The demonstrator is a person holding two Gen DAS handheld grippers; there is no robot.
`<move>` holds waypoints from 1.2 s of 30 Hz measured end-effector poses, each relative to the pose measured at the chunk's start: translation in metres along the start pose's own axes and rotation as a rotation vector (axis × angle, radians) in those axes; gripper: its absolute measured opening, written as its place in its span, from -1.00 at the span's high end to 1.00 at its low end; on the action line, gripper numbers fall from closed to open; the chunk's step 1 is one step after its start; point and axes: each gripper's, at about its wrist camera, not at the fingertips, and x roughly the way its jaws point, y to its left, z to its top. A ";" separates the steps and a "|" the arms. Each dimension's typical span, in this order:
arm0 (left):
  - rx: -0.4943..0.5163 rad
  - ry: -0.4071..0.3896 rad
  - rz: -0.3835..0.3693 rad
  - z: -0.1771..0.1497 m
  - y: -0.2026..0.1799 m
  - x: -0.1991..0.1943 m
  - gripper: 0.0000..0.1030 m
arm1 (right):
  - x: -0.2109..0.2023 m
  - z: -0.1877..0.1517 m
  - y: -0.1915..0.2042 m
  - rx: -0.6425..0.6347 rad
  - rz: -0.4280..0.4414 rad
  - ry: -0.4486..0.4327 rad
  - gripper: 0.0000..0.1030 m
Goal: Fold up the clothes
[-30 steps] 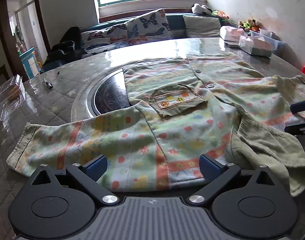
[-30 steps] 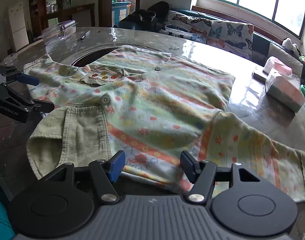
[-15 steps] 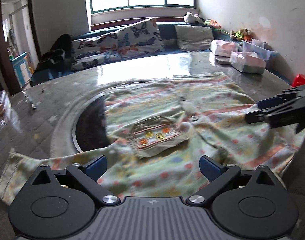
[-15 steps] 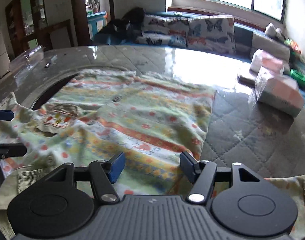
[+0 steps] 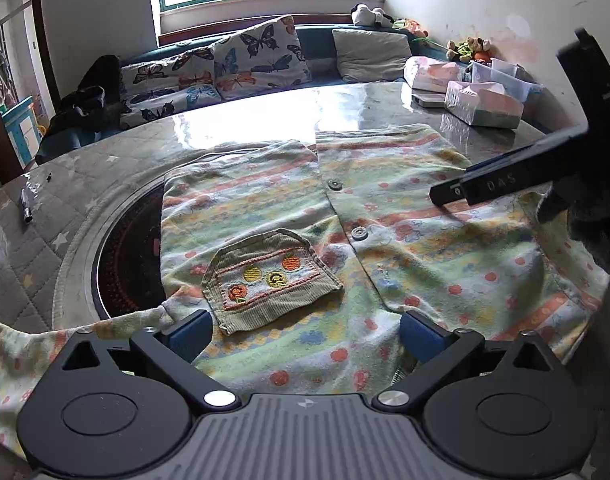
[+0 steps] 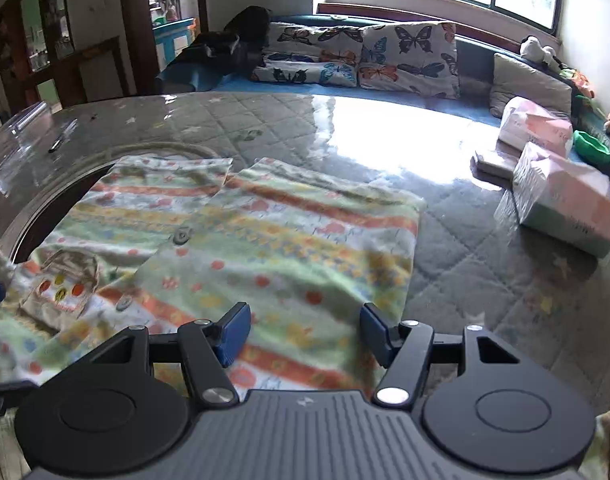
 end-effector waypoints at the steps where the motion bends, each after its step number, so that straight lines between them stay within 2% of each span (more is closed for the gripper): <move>1: 0.000 0.001 0.001 0.000 0.000 0.000 -0.99 | -0.003 0.000 0.001 -0.005 0.001 -0.006 -0.21; 10: -0.003 0.001 0.016 0.001 -0.003 -0.004 -1.00 | -0.040 -0.020 0.032 -0.148 0.025 -0.032 -0.21; 14: 0.006 -0.006 0.021 0.000 -0.008 -0.008 -1.00 | -0.057 -0.037 0.043 -0.167 0.053 -0.031 -0.21; 24: 0.024 -0.039 0.044 0.003 -0.016 -0.021 -1.00 | -0.091 -0.083 0.056 -0.228 0.029 -0.025 -0.21; 29: 0.040 -0.050 0.049 0.005 -0.022 -0.025 -1.00 | -0.096 -0.101 0.046 -0.193 0.024 -0.001 -0.22; 33: 0.047 -0.053 0.047 0.008 -0.026 -0.026 -1.00 | -0.109 -0.108 0.029 -0.119 0.019 -0.018 -0.22; 36: 0.055 -0.058 0.040 0.010 -0.030 -0.026 -1.00 | -0.117 -0.110 0.012 -0.067 -0.024 -0.040 -0.22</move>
